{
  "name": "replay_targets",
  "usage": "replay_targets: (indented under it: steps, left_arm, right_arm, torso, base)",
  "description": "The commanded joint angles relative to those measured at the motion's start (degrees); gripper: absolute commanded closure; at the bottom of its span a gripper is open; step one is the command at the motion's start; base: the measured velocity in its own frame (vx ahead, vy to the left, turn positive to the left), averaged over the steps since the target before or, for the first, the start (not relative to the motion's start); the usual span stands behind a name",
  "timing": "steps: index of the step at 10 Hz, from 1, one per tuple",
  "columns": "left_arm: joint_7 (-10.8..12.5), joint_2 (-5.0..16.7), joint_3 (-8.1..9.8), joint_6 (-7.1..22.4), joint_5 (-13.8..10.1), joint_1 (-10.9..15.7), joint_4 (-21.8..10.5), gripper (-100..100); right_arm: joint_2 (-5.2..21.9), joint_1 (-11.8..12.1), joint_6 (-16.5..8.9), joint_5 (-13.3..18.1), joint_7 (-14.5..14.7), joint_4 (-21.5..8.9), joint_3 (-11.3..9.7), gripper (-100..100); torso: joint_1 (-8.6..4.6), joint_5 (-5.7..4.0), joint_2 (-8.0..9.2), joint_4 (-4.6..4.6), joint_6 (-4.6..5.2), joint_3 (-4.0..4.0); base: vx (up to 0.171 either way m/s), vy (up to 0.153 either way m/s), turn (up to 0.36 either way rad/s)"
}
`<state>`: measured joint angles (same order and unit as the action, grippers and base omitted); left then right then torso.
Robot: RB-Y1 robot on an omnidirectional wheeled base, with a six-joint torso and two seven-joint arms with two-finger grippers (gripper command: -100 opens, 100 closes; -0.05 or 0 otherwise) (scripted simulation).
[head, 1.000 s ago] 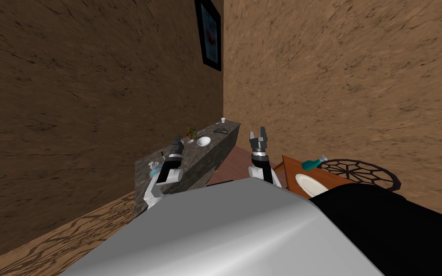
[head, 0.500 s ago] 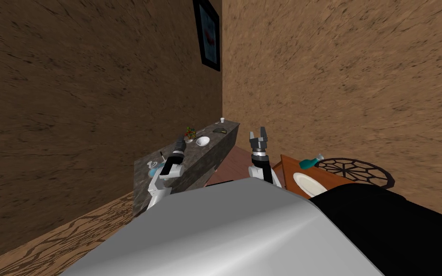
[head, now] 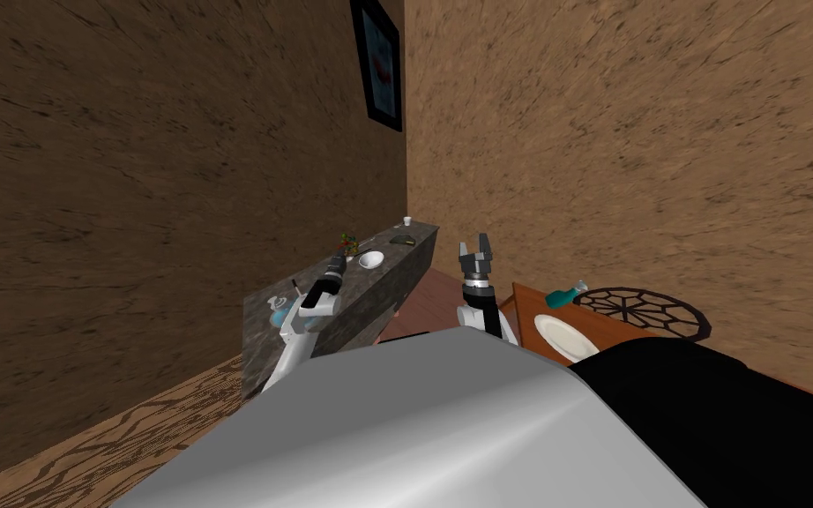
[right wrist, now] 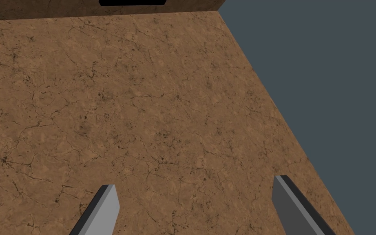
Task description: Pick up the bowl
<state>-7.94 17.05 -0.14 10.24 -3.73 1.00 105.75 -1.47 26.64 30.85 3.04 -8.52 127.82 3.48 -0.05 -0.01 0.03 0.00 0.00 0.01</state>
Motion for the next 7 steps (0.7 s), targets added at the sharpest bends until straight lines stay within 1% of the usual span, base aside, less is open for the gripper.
replay_targets:
  steps: [1, 2, 3, 4, 5, 6, 7]
  left_arm:
    - [-0.4, 0.5, -0.23, 2.8, -0.5, 1.4, -0.8, -100]
    - [-0.9, 1.6, -0.74, 4.4, -1.6, 3.8, -3.1, -100]
    - [-0.9, 1.6, -0.74, 6.0, -1.6, 4.0, -3.1, -100]
    - [-1.4, 2.7, -1.3, 7.6, -2.9, 6.5, -5.4, -100]
    - [-1.4, 2.7, -1.3, 9.1, -2.9, 6.6, -5.4, -100]
    - [-1.9, 3.9, -1.89, 10.9, -4.3, 9.2, -7.8, -100]
    - [-1.9, 3.9, -1.89, 12.3, -4.3, 9.2, -7.8, -100]
  right_arm:
    - [0.0, 0.0, 0.0, 0.0, 0.0, 0.0, 0.0, 0]
    - [0.0, 0.0, 0.0, 0.0, 0.0, 0.0, 0.0, 0]
    - [0.0, 0.0, 0.0, 0.0, 0.0, 0.0, 0.0, 0]
    - [0.0, 0.0, 0.0, 0.0, 0.0, 0.0, 0.0, 0]
    - [0.0, 0.0, 0.0, 0.0, 0.0, 0.0, 0.0, 0]
    - [0.0, 0.0, 0.0, 0.0, 0.0, 0.0, 0.0, 0]
    - [0.0, 0.0, 0.0, 0.0, 0.0, 0.0, 0.0, 0]
  torso:
    - [0.0, 0.0, 0.0, 0.0, 0.0, 0.0]
    - [0.01, 0.0, 0.01, 0.0, -0.02, 0.01]
    - [0.02, 0.0, 0.01, 0.0, 0.0, 0.01]
    - [0.03, 0.01, 0.01, 0.0, -0.02, 0.01]
    - [0.05, 0.01, 0.01, 0.0, -0.01, 0.01]
    - [0.06, 0.01, 0.0, 0.0, -0.02, 0.0]
    - [0.07, 0.01, -0.01, 0.0, -0.01, 0.0]
  base:
    - [-0.014, -0.009, -0.026]
    - [-0.018, -0.005, -0.045]
    - [-0.014, -0.003, -0.028]
    - [-0.016, 0.0, -0.048]
    - [-0.012, 0.003, -0.036]
    - [-0.01, 0.007, -0.046]
    - [-0.008, 0.008, -0.046]
